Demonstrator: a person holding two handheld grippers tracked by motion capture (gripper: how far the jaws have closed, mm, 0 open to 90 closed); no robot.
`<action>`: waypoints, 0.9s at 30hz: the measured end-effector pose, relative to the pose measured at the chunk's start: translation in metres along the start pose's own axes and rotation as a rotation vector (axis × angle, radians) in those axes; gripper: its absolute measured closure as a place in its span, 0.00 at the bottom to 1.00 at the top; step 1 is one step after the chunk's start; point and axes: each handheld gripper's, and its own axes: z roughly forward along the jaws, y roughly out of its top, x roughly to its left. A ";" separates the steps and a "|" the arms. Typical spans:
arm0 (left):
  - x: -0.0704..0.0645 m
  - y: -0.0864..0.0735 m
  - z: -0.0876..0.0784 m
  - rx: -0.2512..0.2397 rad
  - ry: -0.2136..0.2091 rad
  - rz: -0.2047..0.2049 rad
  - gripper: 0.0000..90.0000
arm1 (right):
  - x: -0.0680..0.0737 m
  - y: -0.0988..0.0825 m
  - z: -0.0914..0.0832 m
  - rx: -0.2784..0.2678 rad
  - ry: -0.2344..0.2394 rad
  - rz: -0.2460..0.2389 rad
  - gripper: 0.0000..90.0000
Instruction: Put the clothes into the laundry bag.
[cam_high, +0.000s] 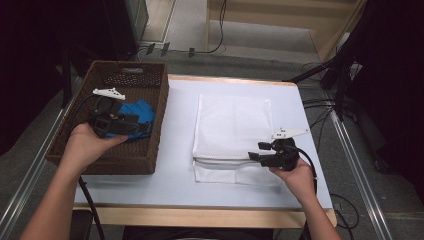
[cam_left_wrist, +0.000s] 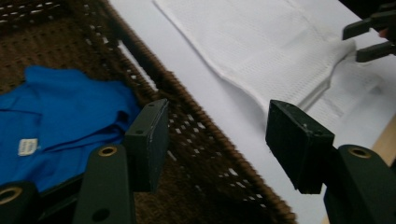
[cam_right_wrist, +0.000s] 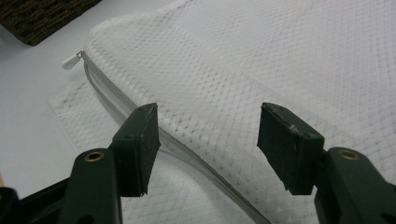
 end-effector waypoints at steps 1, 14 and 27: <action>0.004 0.000 -0.001 -0.006 0.003 -0.002 0.44 | 0.000 0.000 0.000 0.000 0.000 -0.001 0.44; 0.036 -0.009 0.007 -0.024 0.029 -0.007 0.41 | 0.000 0.000 0.001 0.016 -0.004 -0.007 0.45; 0.068 -0.015 0.022 -0.048 0.069 -0.053 0.37 | 0.000 0.000 0.002 0.025 -0.004 -0.011 0.44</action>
